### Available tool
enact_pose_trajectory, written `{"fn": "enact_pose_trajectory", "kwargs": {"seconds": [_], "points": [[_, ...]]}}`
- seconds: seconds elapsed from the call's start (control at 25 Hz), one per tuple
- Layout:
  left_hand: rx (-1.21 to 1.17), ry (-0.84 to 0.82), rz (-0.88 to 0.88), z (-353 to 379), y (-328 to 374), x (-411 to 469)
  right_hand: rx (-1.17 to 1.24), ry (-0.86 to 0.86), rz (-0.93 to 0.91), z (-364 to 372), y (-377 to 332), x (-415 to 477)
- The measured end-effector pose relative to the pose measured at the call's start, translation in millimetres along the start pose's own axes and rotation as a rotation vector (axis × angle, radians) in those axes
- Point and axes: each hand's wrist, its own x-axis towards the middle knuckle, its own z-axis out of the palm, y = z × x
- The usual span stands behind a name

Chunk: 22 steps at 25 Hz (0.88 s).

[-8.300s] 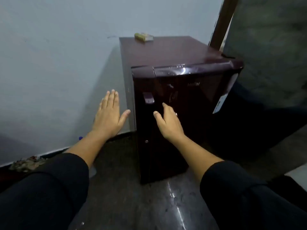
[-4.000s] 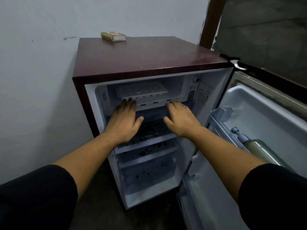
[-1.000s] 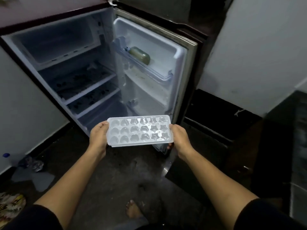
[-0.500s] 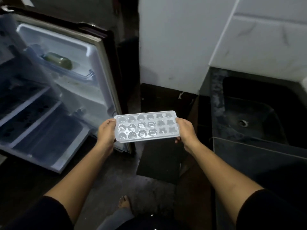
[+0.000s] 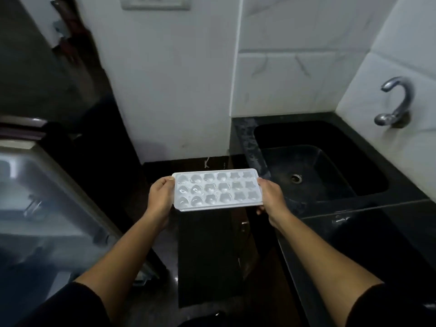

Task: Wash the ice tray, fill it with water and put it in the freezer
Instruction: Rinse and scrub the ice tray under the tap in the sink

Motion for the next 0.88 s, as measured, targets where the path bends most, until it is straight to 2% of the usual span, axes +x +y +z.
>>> {"fn": "enact_pose_trajectory", "kwargs": {"seconds": [0.2, 0.48, 0.88], "points": [[0.113, -0.198, 0.039, 39, 33, 68, 0.066, 0.167, -0.005, -5, -18, 28], [0.164, -0.404, 0.017, 120, 42, 135, 0.096, 0.353, 0.027, -34, -26, 67], [0.238, -0.604, 0.024, 264, 45, 204, -0.029, 0.6, -0.074, -105, -11, 142]]}}
